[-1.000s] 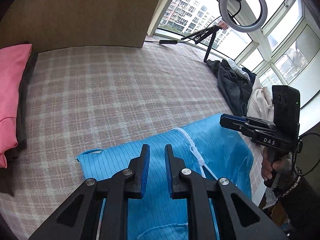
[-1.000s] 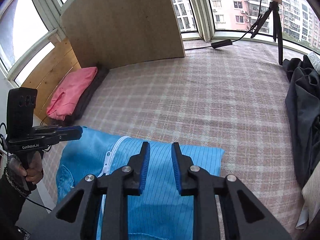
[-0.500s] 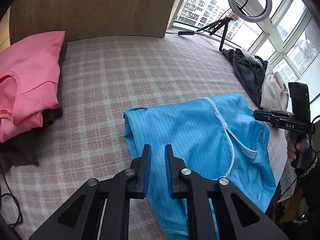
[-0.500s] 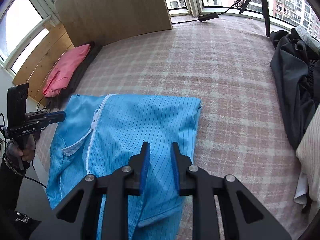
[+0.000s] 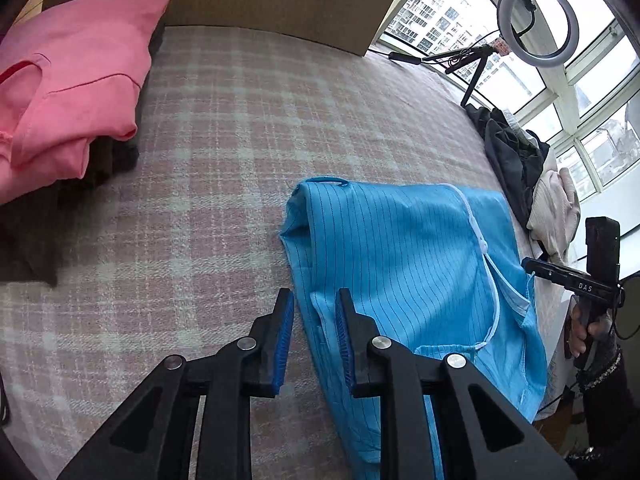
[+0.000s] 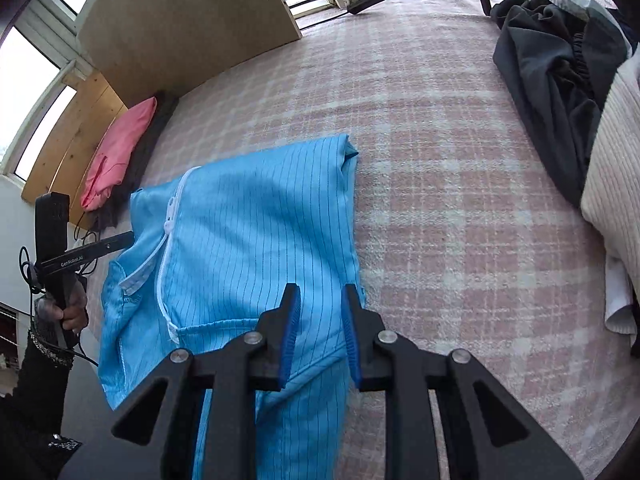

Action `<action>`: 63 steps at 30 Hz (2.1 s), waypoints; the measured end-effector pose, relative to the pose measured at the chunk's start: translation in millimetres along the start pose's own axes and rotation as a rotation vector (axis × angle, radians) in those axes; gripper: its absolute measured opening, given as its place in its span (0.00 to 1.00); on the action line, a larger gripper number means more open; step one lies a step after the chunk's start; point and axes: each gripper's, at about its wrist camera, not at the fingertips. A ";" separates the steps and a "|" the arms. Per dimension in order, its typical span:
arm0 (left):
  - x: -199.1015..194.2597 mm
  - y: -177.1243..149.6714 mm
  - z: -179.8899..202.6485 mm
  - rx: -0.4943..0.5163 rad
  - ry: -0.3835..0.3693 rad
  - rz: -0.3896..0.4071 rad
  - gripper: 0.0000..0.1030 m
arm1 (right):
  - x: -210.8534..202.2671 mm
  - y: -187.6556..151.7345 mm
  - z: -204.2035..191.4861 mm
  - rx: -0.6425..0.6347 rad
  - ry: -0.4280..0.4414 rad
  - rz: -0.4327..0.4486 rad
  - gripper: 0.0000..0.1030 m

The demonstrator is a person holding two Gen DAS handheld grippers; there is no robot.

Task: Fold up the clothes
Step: 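Move both tools to the coat edge and grasp it, then lift the folded blue coat with both tools and carry it onto the black box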

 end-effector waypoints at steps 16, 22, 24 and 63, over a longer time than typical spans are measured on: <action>6.5 -30.3 1.4 -0.170 -0.095 -0.064 0.47 | 19.1 -7.9 24.4 0.192 0.123 0.002 0.60; 11.9 -33.0 10.6 -0.113 -0.051 -0.075 0.48 | 26.1 -12.2 14.1 0.110 0.095 -0.004 0.60; 13.5 -33.2 18.1 -0.078 -0.017 -0.082 0.48 | 27.0 -12.8 5.0 0.048 0.056 -0.009 0.60; -31.5 -29.0 61.3 -0.110 -0.110 0.089 0.06 | -20.5 -2.4 12.8 0.064 0.438 0.115 0.06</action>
Point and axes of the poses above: each gripper's, at about its wrist camera, not at the fingertips, and x roughly the way its jaws point, z to its right, y to its top, and after that the axes turned 4 degrees about -x, right-handed
